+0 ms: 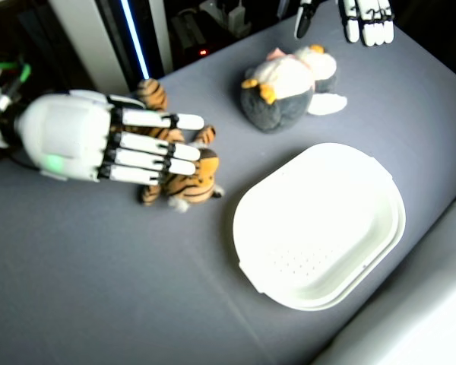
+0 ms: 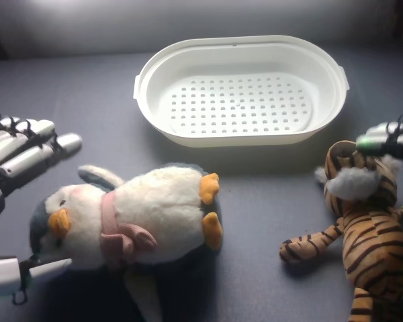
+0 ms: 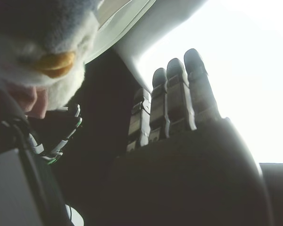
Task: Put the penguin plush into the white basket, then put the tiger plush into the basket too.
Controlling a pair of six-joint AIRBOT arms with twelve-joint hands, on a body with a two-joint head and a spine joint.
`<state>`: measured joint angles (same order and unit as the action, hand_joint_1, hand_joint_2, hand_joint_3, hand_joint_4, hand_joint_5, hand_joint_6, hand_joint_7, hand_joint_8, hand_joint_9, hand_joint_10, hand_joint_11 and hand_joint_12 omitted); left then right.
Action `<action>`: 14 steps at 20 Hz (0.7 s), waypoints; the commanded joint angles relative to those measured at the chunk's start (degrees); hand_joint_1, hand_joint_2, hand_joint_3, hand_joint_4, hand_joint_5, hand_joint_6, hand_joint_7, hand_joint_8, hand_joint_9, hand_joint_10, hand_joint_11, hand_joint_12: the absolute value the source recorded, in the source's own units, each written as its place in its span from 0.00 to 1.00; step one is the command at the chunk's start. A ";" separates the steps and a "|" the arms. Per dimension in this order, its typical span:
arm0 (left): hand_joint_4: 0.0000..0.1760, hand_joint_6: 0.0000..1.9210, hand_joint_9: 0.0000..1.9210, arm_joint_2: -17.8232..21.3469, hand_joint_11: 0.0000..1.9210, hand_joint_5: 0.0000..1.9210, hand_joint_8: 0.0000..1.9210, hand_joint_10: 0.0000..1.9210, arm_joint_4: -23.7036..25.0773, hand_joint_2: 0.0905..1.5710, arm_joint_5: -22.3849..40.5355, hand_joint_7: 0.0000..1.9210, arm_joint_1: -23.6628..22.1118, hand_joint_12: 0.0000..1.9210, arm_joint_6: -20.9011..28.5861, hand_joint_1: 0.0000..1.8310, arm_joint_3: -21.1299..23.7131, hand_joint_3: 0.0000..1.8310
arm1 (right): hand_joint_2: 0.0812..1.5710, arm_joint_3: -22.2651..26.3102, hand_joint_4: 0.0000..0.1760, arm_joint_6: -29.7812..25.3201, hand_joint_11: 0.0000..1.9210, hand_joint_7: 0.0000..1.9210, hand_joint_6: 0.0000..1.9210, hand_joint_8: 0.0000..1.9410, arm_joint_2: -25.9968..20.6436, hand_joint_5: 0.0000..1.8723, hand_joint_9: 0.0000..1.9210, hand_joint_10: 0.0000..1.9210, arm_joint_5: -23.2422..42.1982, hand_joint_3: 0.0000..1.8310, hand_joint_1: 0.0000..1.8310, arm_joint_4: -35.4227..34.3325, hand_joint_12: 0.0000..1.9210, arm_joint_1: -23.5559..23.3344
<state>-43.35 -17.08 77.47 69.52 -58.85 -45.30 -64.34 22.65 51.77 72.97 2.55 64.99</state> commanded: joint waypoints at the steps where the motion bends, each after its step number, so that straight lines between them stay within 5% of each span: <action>1: 0.75 0.00 0.08 0.09 0.00 0.11 0.00 0.01 0.29 0.57 6.28 0.07 -0.37 0.27 0.12 0.32 -0.49 0.00 | 0.79 -0.31 0.24 -0.56 0.09 0.19 0.00 0.00 -0.13 0.23 0.19 0.00 7.10 0.00 0.31 -1.66 0.23 -0.49; 3: 0.89 0.00 0.06 -0.24 0.00 0.09 0.00 0.00 1.00 0.57 3.40 0.04 -1.13 0.17 0.07 0.32 -1.25 0.00 | 0.79 -0.36 0.25 -0.56 0.10 0.20 0.00 0.00 -0.01 0.24 0.20 0.01 7.08 0.00 0.31 -1.66 0.23 -0.49; 4: 0.93 0.00 0.07 -0.46 0.00 0.08 0.00 0.00 1.26 0.54 2.02 0.04 -1.59 0.18 -0.04 0.34 -1.63 0.00 | 0.80 -0.39 0.17 -0.56 0.10 0.20 0.00 0.00 0.02 0.24 0.19 0.00 7.08 0.00 0.32 -1.66 0.23 -0.49; 6: 0.96 0.00 0.07 -1.41 0.00 0.07 0.00 0.00 1.78 0.52 -2.90 0.03 -4.31 0.19 -1.77 0.35 -2.92 0.00 | 0.80 -0.43 0.25 -0.62 0.10 0.20 0.00 0.00 0.12 0.24 0.20 0.00 7.07 0.00 0.31 -1.66 0.23 -0.49; 8: 0.65 0.00 0.10 -2.92 0.00 0.11 0.00 0.01 1.96 0.48 -8.92 0.06 -7.71 0.25 -3.36 0.39 -4.85 0.00 | 0.80 -0.43 0.24 -0.89 0.10 0.20 0.00 0.00 0.12 0.23 0.20 0.00 7.08 0.00 0.32 -1.66 0.23 -0.49; 11: 0.53 0.00 0.13 -5.56 0.00 0.14 0.00 0.00 1.88 0.47 -15.63 0.07 -11.53 0.45 -6.01 0.41 -7.44 0.00 | 0.80 -0.43 0.26 -1.13 0.09 0.20 0.00 0.00 0.11 0.24 0.20 0.00 7.08 0.00 0.32 -1.66 0.23 -0.48; 12: 0.50 0.00 0.14 -6.40 0.00 0.15 0.00 0.00 1.39 0.48 -18.07 0.09 -12.71 0.48 -8.14 0.41 -8.02 0.00 | 0.80 -0.43 0.19 -1.27 0.09 0.20 0.00 0.00 0.11 0.24 0.19 0.00 7.08 0.00 0.33 -1.66 0.22 -0.48; 14: 0.15 0.00 0.23 -6.96 0.05 0.23 0.01 0.01 0.32 0.55 -19.38 0.24 -13.52 0.53 -10.48 0.49 -8.31 0.00 | 0.81 -0.42 0.18 -1.28 0.08 0.20 0.00 0.00 0.10 0.24 0.20 0.00 7.08 0.00 0.33 -1.66 0.22 -0.47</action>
<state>-50.50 -16.73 52.93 56.42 -68.62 -53.17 -64.51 21.93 51.92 73.03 2.39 64.99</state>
